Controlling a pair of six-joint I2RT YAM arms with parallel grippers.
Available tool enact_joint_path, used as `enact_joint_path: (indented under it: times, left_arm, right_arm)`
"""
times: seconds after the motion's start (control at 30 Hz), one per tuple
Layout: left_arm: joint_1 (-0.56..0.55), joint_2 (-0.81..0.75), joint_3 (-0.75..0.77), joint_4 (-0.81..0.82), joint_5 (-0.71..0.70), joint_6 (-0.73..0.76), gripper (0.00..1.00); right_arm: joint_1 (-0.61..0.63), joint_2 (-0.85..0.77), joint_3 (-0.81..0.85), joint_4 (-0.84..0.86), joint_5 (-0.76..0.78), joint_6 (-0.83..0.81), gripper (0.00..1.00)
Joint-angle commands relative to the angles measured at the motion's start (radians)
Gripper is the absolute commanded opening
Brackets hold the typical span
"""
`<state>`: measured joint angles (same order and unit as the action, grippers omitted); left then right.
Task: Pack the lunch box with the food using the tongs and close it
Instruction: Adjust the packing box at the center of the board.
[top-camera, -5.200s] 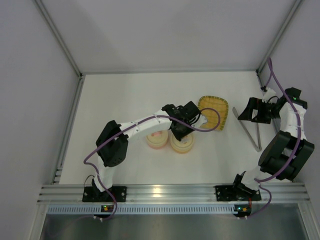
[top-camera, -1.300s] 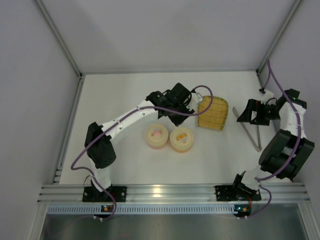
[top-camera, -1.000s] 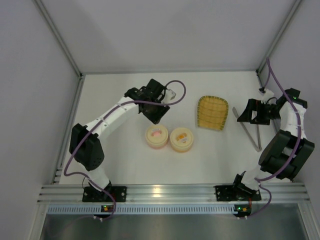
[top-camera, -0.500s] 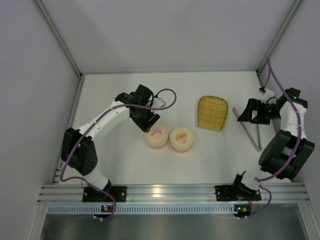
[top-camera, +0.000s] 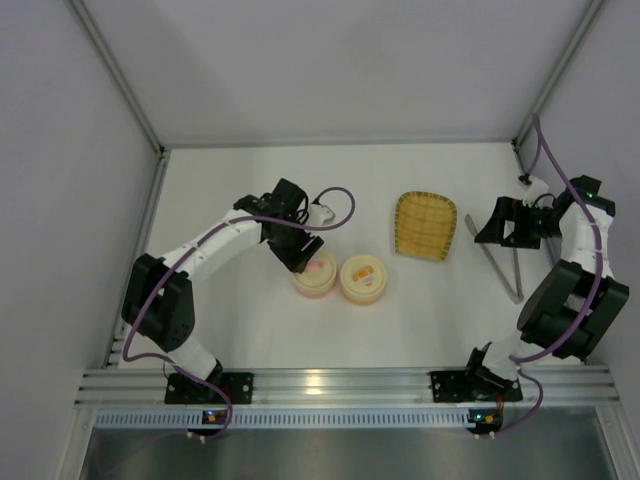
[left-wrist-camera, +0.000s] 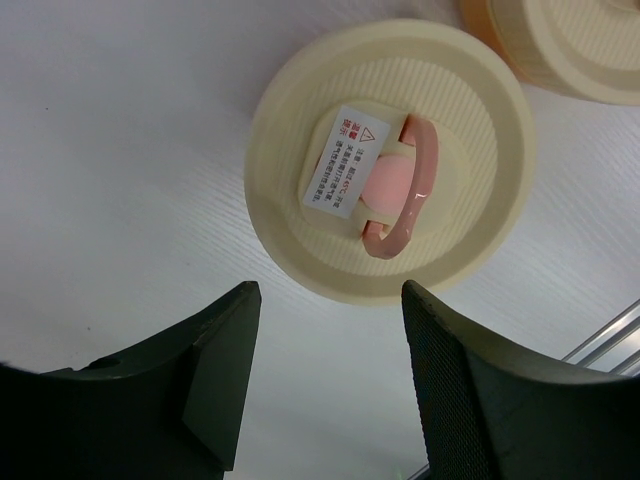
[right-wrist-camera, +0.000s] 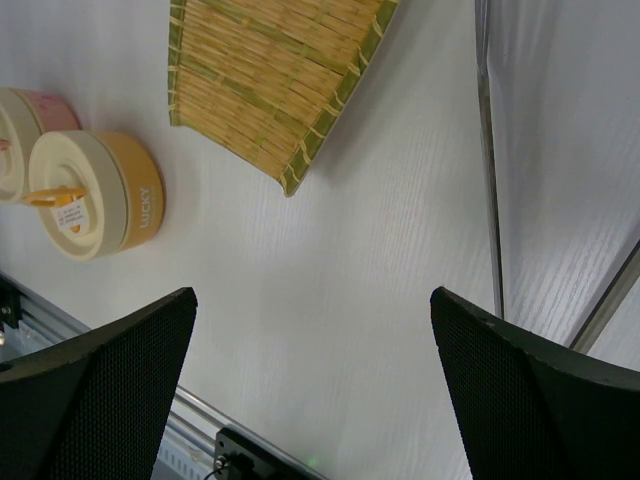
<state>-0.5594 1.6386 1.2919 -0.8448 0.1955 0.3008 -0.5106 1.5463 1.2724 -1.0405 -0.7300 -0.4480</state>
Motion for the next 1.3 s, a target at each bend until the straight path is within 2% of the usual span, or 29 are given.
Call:
enact_joint_path:
  times: [0.0,0.4,0.77,1.27]
  left_arm:
    - [-0.019,-0.028,0.017,0.065,0.028,0.0,0.64]
    - [-0.062,0.026,-0.026,0.122,0.012,-0.028,0.63]
    - [-0.097,0.105,-0.141,0.216,-0.007,-0.069,0.61]
    - [-0.105,0.107,-0.2,0.204,-0.031,-0.069,0.58]
  right_arm:
    - [0.007,-0.005,0.036,-0.007,-0.028,-0.008,0.99]
    - [0.007,0.005,0.038,-0.006,-0.023,-0.008,0.99]
    - [0.007,0.005,0.044,-0.012,-0.014,-0.017,0.99]
    - [0.007,0.0,0.047,-0.018,-0.017,-0.021,0.99]
